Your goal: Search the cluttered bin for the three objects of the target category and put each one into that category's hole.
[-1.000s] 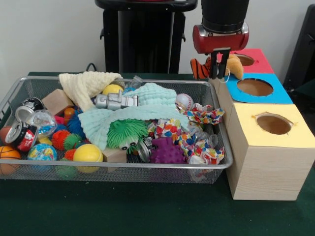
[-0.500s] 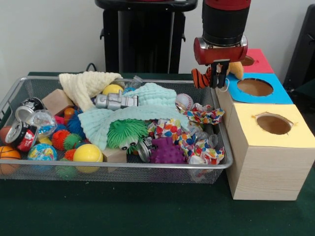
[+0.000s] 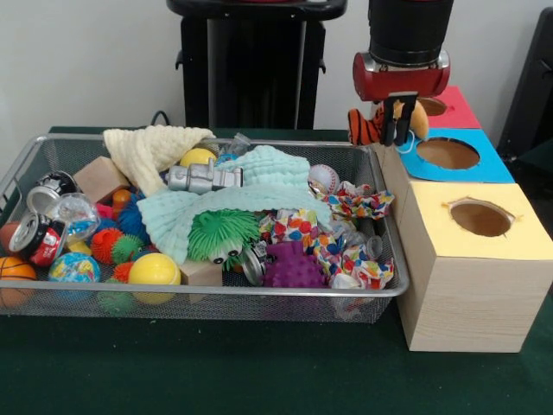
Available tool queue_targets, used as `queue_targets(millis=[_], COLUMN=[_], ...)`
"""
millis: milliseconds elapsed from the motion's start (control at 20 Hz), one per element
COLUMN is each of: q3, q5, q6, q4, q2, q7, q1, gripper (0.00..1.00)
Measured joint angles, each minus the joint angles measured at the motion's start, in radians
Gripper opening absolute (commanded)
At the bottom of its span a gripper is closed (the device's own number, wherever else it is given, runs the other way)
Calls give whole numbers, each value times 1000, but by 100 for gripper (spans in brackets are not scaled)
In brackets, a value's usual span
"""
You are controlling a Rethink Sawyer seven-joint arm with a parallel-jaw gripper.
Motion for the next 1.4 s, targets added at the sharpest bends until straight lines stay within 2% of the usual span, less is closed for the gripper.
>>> queue_targets(millis=[550,950,1400], q3=[-5,-6,-6], q5=[35,35,35], q6=[0,0,0], q4=[0,0,2], q2=[-39,-35,1], q7=[0,0,0], q1=[4,4,4], gripper=[0,0,0])
